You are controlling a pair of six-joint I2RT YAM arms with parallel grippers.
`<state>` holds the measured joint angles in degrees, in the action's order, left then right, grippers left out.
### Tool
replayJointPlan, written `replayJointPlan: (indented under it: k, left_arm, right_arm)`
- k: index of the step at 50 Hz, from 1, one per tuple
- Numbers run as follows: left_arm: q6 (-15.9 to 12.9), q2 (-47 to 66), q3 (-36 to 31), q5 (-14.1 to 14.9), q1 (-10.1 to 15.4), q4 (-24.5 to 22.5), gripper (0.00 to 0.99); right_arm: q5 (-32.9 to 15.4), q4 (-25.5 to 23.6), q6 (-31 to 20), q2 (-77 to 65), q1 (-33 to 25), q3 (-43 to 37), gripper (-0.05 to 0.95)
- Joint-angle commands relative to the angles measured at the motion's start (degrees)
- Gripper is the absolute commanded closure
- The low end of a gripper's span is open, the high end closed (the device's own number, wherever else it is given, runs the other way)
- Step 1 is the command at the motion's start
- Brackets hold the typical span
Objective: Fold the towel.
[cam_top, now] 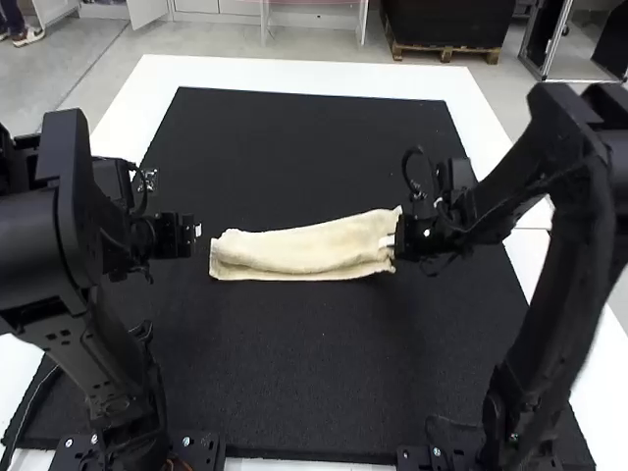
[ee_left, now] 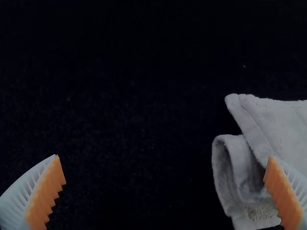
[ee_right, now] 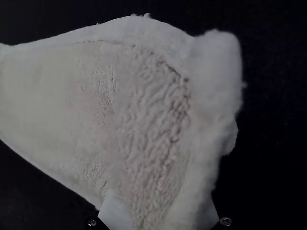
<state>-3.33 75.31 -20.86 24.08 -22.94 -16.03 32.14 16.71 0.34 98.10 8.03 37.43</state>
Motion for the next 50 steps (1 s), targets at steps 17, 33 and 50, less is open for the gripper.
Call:
replayJointPlan:
  k: [17, 33, 50]
  left_arm:
    - [0.96, -1.3, -1.64, 0.62, -0.62, 0.56, 0.026]
    - [1.05, -1.22, -1.46, -0.26, -0.53, 0.83, 0.026]
    - [0.87, -1.22, -1.37, -0.34, -0.62, 0.83, 0.026]
  right_arm:
    - [4.6, -4.67, -0.43, -4.06, 5.24, 5.99, 0.92]
    - [6.0, -1.68, 3.79, -1.34, 14.2, 9.06, 0.92]
    - [6.0, 2.71, 7.04, 7.01, 23.08, 16.1, 0.92]
